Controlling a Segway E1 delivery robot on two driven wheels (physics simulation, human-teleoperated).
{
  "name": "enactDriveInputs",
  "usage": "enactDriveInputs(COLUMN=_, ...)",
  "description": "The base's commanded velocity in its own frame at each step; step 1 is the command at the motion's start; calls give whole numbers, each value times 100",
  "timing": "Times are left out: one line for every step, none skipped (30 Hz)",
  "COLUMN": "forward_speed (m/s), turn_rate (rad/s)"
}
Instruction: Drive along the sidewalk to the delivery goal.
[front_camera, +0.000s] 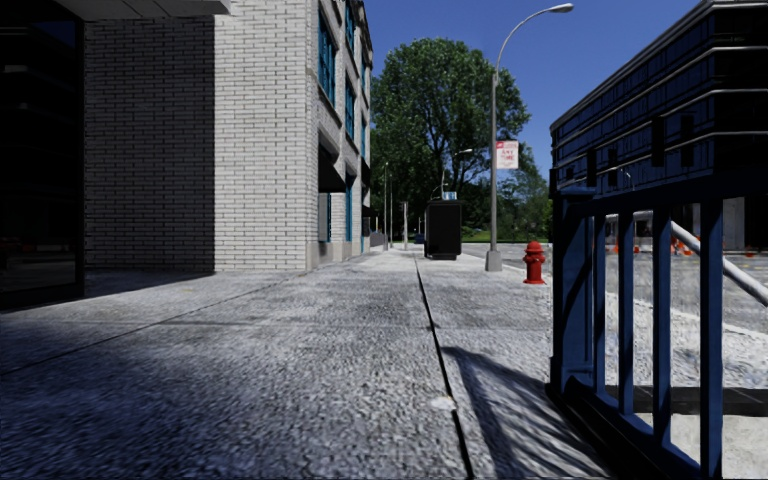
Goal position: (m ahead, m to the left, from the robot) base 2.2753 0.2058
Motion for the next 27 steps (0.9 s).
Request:
enactDriveInputs(forward_speed=200, turn_rate=0)
enactDriveInputs(forward_speed=200, turn_rate=0)
enactDriveInputs(forward_speed=200, turn_rate=0)
enactDriveInputs(forward_speed=200, turn_rate=0)
enactDriveInputs(forward_speed=200, turn_rate=0)
enactDriveInputs(forward_speed=200, turn_rate=0)
enactDriveInputs(forward_speed=200, turn_rate=0)
enactDriveInputs(forward_speed=200, turn_rate=0)
enactDriveInputs(forward_speed=200, turn_rate=0)
enactDriveInputs(forward_speed=199, turn_rate=0)
enactDriveInputs(forward_speed=195, turn_rate=0)
enactDriveInputs(forward_speed=193, turn_rate=0)
enactDriveInputs(forward_speed=193, turn_rate=0)
enactDriveInputs(forward_speed=193, turn_rate=0)
enactDriveInputs(forward_speed=193, turn_rate=0)
enactDriveInputs(forward_speed=193, turn_rate=0)
enactDriveInputs(forward_speed=192, turn_rate=0)
enactDriveInputs(forward_speed=192, turn_rate=0)
enactDriveInputs(forward_speed=189, turn_rate=0)
enactDriveInputs(forward_speed=175, turn_rate=0)
enactDriveInputs(forward_speed=136, turn_rate=0)
enactDriveInputs(forward_speed=108, turn_rate=0)
enactDriveInputs(forward_speed=108, turn_rate=0)
enactDriveInputs(forward_speed=83, turn_rate=0)
enactDriveInputs(forward_speed=62, turn_rate=-17)
enactDriveInputs(forward_speed=51, turn_rate=-23)
enactDriveInputs(forward_speed=51, turn_rate=-23)
